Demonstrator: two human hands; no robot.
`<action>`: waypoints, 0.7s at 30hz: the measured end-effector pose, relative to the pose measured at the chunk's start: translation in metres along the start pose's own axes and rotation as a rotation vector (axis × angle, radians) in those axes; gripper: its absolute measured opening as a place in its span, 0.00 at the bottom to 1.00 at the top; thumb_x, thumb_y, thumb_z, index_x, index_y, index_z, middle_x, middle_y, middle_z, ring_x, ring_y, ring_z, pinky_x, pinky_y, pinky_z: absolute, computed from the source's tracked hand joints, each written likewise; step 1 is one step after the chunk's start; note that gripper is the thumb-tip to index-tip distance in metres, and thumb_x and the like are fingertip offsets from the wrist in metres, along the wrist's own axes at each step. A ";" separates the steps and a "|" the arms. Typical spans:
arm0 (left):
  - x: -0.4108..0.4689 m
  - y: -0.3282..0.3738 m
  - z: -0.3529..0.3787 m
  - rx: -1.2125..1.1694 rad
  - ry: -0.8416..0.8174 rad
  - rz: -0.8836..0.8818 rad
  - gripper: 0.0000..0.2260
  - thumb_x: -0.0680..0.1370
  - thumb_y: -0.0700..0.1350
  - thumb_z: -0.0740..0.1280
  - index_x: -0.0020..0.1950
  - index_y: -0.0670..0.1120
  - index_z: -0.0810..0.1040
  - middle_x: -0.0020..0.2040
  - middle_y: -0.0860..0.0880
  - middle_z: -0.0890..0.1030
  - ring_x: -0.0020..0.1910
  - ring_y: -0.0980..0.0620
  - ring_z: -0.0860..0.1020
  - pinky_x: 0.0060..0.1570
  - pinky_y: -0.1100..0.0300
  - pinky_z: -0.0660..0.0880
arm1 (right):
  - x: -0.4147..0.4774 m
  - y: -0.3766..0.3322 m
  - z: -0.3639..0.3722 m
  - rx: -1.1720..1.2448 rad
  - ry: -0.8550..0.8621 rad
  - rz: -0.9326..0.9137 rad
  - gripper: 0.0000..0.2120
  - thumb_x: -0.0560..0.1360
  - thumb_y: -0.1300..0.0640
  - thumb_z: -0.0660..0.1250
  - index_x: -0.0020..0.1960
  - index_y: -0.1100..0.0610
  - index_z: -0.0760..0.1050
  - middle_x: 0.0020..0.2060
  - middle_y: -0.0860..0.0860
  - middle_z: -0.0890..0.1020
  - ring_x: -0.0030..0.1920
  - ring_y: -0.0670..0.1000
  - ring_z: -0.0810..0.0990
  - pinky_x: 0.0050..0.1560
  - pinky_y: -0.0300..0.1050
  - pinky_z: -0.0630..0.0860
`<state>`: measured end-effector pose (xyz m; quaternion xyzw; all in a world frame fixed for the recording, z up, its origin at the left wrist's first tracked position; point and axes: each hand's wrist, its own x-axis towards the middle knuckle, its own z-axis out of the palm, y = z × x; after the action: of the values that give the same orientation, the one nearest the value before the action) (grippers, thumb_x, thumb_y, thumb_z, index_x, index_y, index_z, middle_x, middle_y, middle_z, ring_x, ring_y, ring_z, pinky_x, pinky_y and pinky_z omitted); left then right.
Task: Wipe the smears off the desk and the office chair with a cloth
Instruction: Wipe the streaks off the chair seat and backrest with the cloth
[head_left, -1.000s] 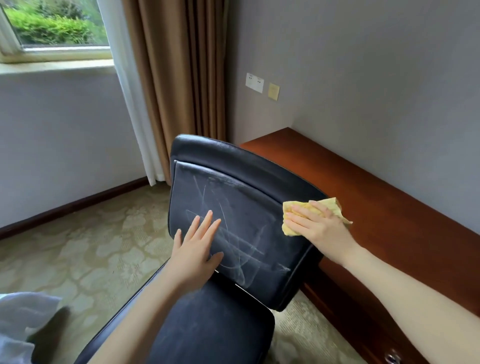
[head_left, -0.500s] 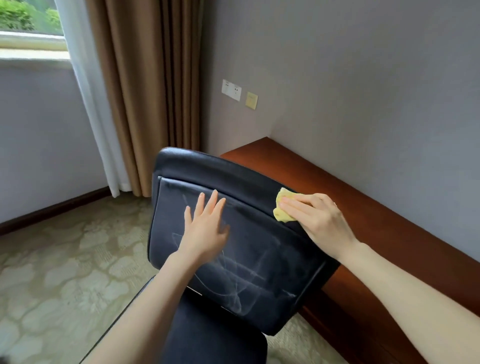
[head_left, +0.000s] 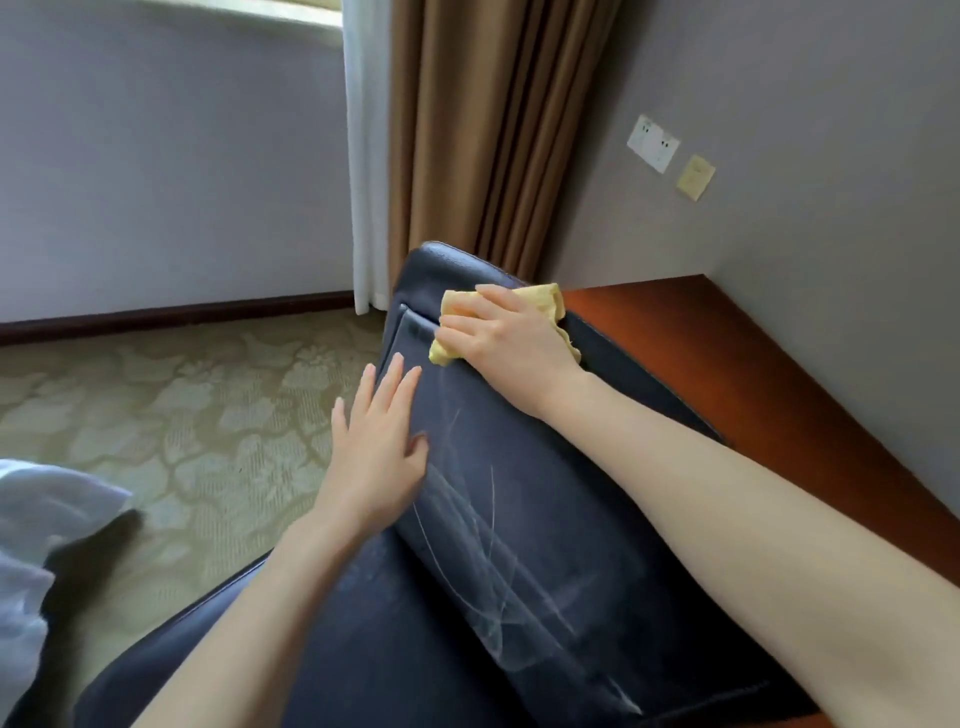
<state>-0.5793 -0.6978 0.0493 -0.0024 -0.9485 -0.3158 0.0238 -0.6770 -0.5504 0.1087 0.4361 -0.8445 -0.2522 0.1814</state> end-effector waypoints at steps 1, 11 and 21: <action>-0.002 -0.002 -0.001 0.003 -0.004 -0.004 0.29 0.80 0.42 0.60 0.78 0.49 0.51 0.79 0.53 0.45 0.77 0.51 0.42 0.73 0.45 0.42 | -0.005 -0.003 0.002 0.028 -0.018 -0.019 0.19 0.81 0.64 0.45 0.63 0.55 0.71 0.61 0.48 0.74 0.67 0.51 0.66 0.72 0.45 0.52; -0.024 0.007 -0.012 -0.015 -0.149 0.231 0.28 0.80 0.42 0.58 0.78 0.50 0.50 0.79 0.53 0.44 0.77 0.51 0.41 0.73 0.45 0.42 | -0.150 -0.071 -0.025 0.196 -0.154 -0.024 0.17 0.63 0.62 0.78 0.52 0.53 0.83 0.54 0.45 0.83 0.59 0.46 0.79 0.62 0.43 0.74; -0.035 0.061 0.020 0.108 -0.214 0.517 0.33 0.79 0.42 0.58 0.78 0.45 0.41 0.79 0.49 0.40 0.77 0.50 0.38 0.73 0.48 0.39 | -0.268 -0.063 -0.084 0.075 -0.091 0.139 0.19 0.77 0.67 0.55 0.57 0.57 0.81 0.57 0.49 0.82 0.59 0.51 0.80 0.66 0.49 0.67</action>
<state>-0.5437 -0.6372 0.0682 -0.2763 -0.9290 -0.2462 0.0032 -0.4441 -0.3819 0.1165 0.3710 -0.8890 -0.2268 0.1433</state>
